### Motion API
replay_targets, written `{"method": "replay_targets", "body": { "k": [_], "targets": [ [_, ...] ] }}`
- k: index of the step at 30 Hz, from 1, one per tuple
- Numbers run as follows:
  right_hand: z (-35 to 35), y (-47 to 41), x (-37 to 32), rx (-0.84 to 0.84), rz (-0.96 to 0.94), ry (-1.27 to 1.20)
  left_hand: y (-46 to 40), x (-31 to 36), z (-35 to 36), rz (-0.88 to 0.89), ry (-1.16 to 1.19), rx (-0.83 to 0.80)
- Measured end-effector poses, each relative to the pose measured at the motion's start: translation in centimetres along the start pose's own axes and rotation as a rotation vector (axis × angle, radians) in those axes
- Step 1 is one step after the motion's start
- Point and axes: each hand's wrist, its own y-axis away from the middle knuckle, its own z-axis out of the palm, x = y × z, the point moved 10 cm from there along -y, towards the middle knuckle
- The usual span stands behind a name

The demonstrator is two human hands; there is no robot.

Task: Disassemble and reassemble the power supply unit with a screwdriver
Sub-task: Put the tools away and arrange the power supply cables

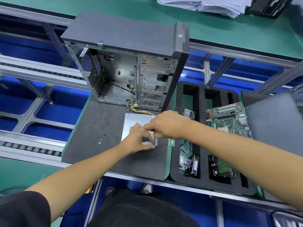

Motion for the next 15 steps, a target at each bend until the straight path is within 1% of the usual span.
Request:
{"method": "replay_targets", "body": {
  "k": [4,7,11,13,15],
  "targets": [
    [0.9,0.7,2.0,-0.007,0.165,-0.063,0.0,-0.1,0.1,-0.009,0.027,0.003],
    [0.7,0.6,1.1,-0.004,0.103,-0.066,-0.2,0.1,0.1,-0.001,0.048,-0.009],
    [0.3,0.0,-1.5,-0.04,-0.128,0.07,0.1,-0.4,0.3,-0.071,0.108,0.001],
    [0.4,-0.4,-1.5,-0.048,-0.108,0.09,0.1,-0.5,0.4,-0.074,0.115,-0.014],
    [0.2,-0.5,-0.5,-0.013,0.018,0.022,-0.2,-0.2,0.4,-0.031,0.1,-0.034]
  ]
}}
